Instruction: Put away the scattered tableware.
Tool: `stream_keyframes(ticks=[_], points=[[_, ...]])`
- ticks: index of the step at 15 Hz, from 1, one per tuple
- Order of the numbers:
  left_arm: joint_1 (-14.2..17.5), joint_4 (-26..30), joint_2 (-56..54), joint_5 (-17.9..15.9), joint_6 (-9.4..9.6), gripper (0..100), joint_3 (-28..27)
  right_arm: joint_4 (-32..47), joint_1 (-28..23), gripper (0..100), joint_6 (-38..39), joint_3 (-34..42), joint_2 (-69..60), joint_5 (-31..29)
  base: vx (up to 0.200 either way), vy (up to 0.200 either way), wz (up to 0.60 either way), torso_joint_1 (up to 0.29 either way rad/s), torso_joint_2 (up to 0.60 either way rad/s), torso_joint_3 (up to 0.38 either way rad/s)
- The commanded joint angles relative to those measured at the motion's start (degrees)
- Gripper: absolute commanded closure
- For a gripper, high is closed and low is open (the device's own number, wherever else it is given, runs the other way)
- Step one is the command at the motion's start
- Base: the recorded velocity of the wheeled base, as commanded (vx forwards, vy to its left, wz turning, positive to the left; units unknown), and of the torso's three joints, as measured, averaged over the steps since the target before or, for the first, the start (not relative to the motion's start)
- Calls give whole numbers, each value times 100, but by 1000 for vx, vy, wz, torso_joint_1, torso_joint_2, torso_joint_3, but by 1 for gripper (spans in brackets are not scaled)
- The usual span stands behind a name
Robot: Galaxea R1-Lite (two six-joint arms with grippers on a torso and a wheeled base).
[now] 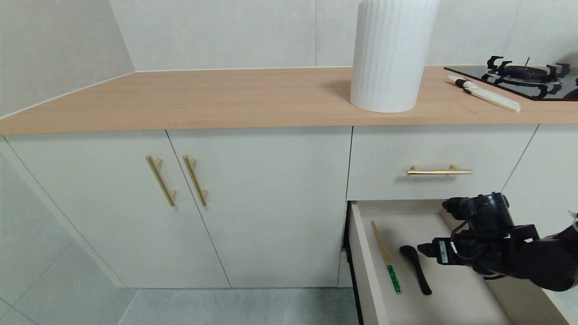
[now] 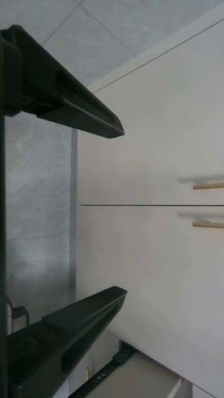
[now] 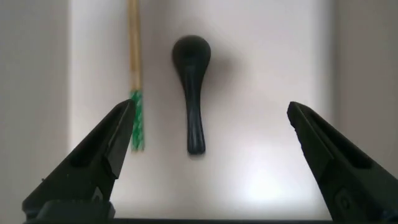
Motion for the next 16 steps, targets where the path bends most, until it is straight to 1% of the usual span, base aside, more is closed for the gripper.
stream_keyframes(ticks=[1, 2, 3, 5, 6, 9, 10, 11, 12, 16], points=[[0, -1, 8, 2, 0, 0, 0, 1111, -16, 0, -3, -276, -1295, 29, 0, 0, 0, 0, 0, 0], [0, -1, -1, 2, 0, 0, 0, 1682, 11, 0, -3, -416, -1637, 29, 0, 0, 0, 0, 0, 0], [0, -1, 8, 2, 18, 0, 0, 1999, 19, 0, -12, -495, -1910, 29, 0, 0, 0, 0, 0, 0], [0, -1, 8, 2, 0, 0, 0, 2377, 46, 0, -12, -592, -2270, 38, 0, 0, 0, 0, 0, 0], [0, -1, 8, 2, 0, 0, 0, 2816, 195, 0, -12, -733, -2481, 38, 0, 0, 0, 0, 0, 0], [0, -1, 8, 2, 0, 0, 0, 3730, 415, 0, -3, -1040, -2754, 29, 0, 0, 0, 0, 0, 0], [0, -1, 8, 2, 0, 0, 0, 3915, 432, 0, -3, -1102, -2780, 38, -200, 0, 0, 2, 2, -2], [0, -1, -1, 2, 0, 0, 0, 4328, 450, 0, -12, -1190, -2824, 38, -200, 0, 0, 2, 2, 7], [0, -1, 8, 2, 0, 0, 0, 4565, 485, 0, -12, -1251, -2824, 38, -200, 0, 0, 12, -2, -2], [0, -1, 8, 2, 0, 0, 0, 5031, 643, 0, -3, -1321, -2666, 38, -200, 0, 0, 1, 2, -1]])
